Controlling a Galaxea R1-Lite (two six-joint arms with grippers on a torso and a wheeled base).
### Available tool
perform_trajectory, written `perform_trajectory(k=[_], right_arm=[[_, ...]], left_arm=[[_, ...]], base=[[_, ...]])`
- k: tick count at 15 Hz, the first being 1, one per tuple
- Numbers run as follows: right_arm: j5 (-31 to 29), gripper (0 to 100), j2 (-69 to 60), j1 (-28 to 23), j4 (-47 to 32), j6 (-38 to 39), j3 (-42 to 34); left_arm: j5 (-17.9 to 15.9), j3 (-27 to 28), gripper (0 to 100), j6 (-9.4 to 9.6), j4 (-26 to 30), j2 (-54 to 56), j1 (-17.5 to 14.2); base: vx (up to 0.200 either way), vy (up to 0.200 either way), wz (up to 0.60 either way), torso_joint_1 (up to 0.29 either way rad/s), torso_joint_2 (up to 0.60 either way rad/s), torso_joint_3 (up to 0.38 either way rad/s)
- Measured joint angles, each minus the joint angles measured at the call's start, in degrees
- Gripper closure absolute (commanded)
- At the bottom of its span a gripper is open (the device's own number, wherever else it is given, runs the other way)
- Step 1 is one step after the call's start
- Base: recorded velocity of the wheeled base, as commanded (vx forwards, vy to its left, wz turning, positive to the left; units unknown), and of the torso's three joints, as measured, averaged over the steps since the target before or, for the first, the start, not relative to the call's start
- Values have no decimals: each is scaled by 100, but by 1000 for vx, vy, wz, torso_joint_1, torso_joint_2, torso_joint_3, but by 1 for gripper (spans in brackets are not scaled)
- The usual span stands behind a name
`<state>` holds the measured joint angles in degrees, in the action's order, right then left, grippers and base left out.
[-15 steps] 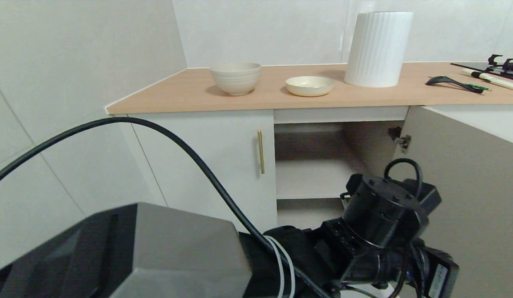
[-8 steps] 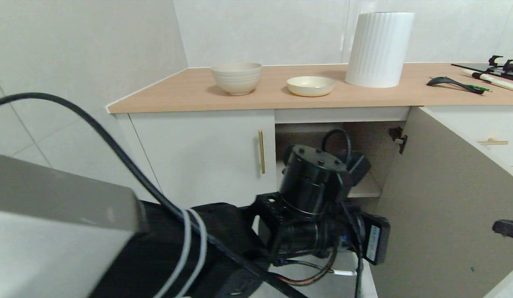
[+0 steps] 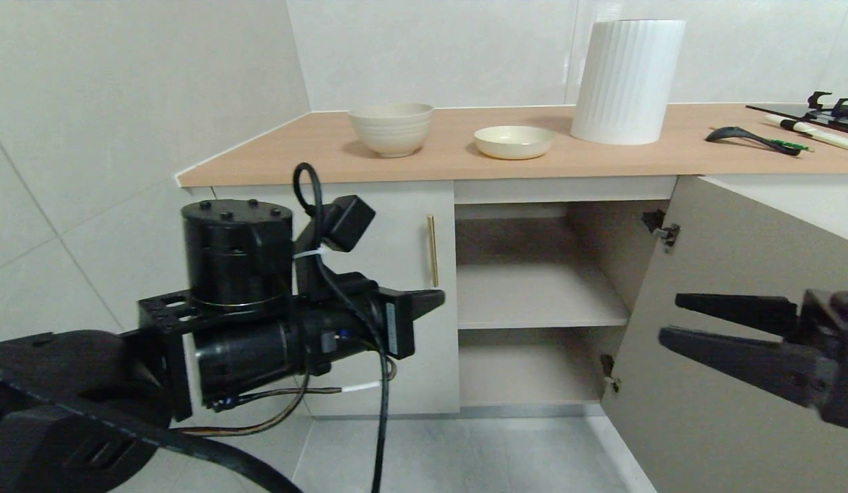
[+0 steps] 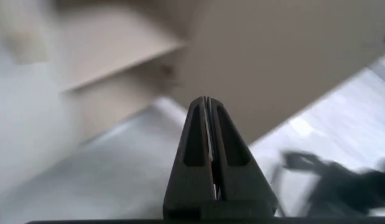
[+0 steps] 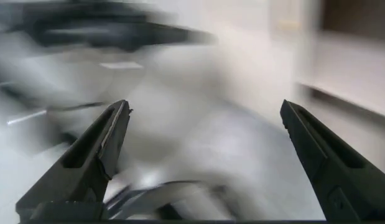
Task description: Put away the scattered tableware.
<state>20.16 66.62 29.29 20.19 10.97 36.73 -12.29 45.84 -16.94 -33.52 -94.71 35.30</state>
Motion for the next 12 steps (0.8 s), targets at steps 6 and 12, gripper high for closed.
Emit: perform_trajectory(k=[6, 12], right_arm=[[-1147, 0, 1102, 1014, 4, -148, 458], [-1122, 0, 992, 962, 0, -150, 255]], left_arm=[[761, -568, 100, 852, -227, 581, -868], [753, -612, 100, 916, -233, 959, -907]], base=[[0, 0, 0, 0, 0, 0], [0, 0, 0, 0, 0, 0]])
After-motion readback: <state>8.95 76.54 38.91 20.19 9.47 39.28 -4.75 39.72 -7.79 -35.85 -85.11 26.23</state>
